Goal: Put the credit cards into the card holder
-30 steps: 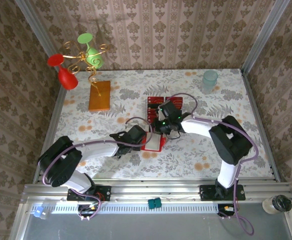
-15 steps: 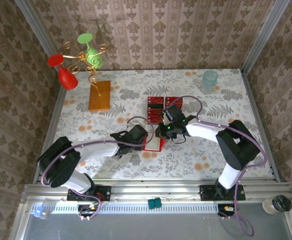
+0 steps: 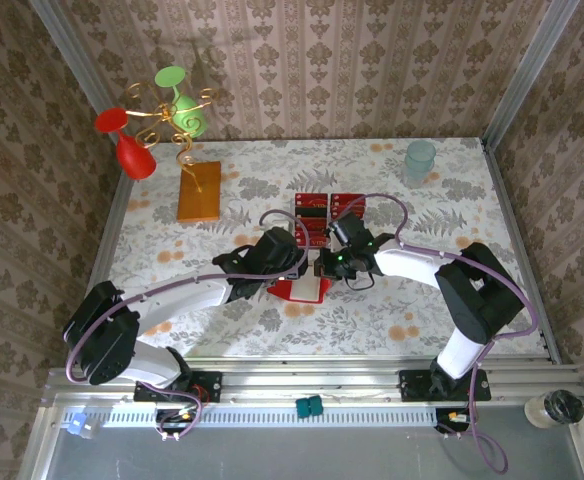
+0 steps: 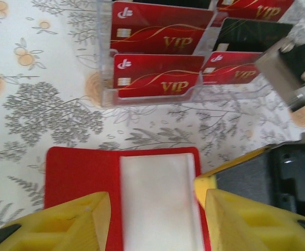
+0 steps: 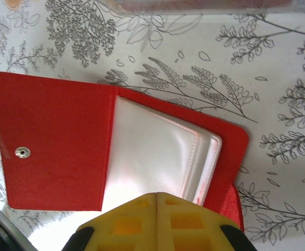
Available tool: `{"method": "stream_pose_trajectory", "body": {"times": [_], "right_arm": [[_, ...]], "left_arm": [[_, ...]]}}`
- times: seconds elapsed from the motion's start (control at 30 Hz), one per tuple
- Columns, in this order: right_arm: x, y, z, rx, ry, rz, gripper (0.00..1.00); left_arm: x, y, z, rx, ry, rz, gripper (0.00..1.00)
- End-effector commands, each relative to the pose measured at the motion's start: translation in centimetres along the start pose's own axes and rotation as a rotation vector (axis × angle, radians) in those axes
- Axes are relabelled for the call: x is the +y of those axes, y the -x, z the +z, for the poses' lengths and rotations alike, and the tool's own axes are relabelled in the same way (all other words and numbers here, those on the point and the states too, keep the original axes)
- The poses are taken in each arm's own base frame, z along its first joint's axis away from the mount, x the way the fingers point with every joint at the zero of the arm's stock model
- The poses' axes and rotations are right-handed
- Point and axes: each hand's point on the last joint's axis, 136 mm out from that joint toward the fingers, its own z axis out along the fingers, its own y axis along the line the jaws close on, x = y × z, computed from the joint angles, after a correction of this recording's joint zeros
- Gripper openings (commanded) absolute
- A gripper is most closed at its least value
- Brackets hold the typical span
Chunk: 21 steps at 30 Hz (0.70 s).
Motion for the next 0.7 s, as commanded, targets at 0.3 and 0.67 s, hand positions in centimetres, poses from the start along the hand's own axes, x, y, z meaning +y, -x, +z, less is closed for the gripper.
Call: {"method": "stream_pose_trajectory", "body": {"times": [0.3, 0.67], "right_arm": [[-0.4, 0.1, -0.6, -0.021, -0.015, -0.001, 0.05], [0.7, 0.8, 0.2, 0.003, -0.015, -0.029, 0.05]], "left_arm": [[3.7, -5.0, 2.5, 0.071, 0.038, -0.092, 0.52], [6.0, -7.0, 3.5, 0.087, 0.089, -0.051, 0.53]]}}
